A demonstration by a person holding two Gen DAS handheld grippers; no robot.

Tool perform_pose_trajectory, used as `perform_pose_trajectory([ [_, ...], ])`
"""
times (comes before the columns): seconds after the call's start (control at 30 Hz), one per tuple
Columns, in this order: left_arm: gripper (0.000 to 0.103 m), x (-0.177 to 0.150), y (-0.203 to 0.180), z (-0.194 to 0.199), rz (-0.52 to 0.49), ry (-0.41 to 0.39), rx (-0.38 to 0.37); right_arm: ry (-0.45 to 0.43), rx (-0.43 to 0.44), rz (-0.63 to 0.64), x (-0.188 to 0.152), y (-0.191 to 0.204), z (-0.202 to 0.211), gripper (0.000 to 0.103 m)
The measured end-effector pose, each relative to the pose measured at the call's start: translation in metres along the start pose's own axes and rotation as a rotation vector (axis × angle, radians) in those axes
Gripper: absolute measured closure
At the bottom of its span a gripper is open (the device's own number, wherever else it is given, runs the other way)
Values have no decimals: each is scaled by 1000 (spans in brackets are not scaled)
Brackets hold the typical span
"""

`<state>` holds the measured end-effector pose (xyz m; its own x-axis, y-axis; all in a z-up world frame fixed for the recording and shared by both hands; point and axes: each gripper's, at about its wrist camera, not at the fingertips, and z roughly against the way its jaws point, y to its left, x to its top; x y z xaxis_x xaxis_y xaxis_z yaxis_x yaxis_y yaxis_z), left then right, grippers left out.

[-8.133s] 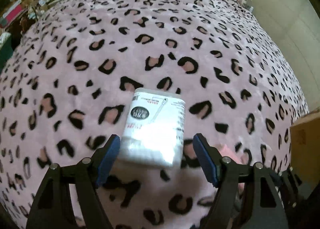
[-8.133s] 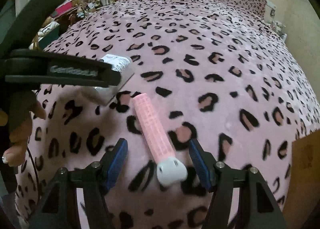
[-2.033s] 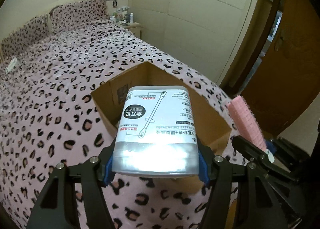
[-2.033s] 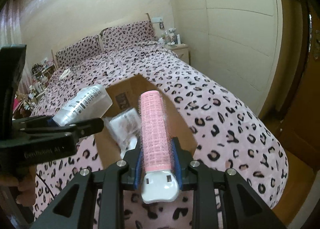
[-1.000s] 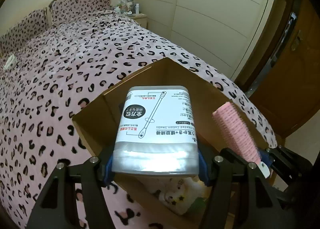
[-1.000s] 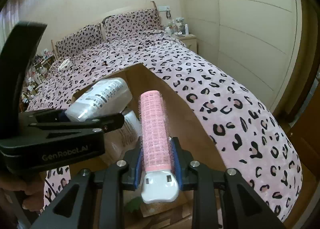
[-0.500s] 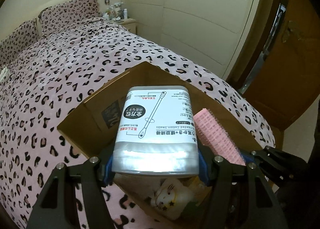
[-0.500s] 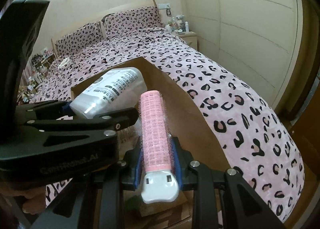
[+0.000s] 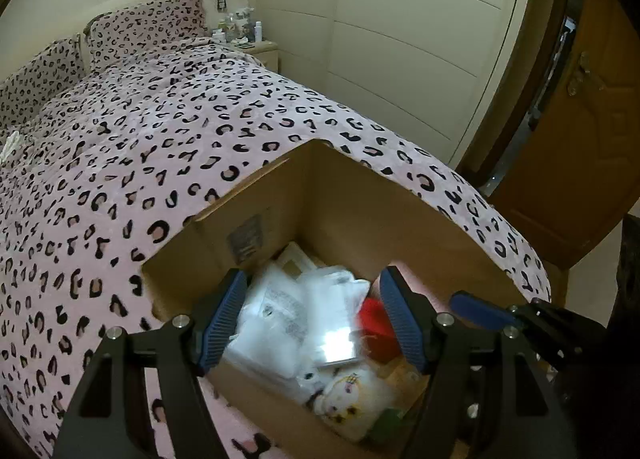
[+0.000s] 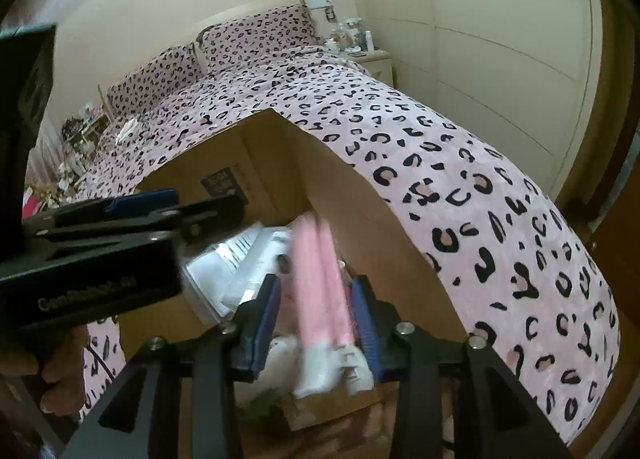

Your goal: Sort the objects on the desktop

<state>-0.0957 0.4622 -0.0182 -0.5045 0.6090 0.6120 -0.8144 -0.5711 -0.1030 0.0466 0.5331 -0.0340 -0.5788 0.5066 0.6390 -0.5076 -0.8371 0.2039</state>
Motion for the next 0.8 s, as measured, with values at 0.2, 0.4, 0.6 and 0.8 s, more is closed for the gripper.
perform_pose_trajectory([
  [0.2,33,-4,8,8,28,3,18,43,7,-48,3,-6,2,62],
  [0.4,31,-13,8,26,44,8,49,31,6,-88,5,-11,26,62],
  [0.6,21,-31,-4,57,66,-4,103,26,-12,-87,-2,-13,64,62],
  [0.8,10,-49,-20,96,105,-23,141,25,-43,-71,-17,-18,104,62],
])
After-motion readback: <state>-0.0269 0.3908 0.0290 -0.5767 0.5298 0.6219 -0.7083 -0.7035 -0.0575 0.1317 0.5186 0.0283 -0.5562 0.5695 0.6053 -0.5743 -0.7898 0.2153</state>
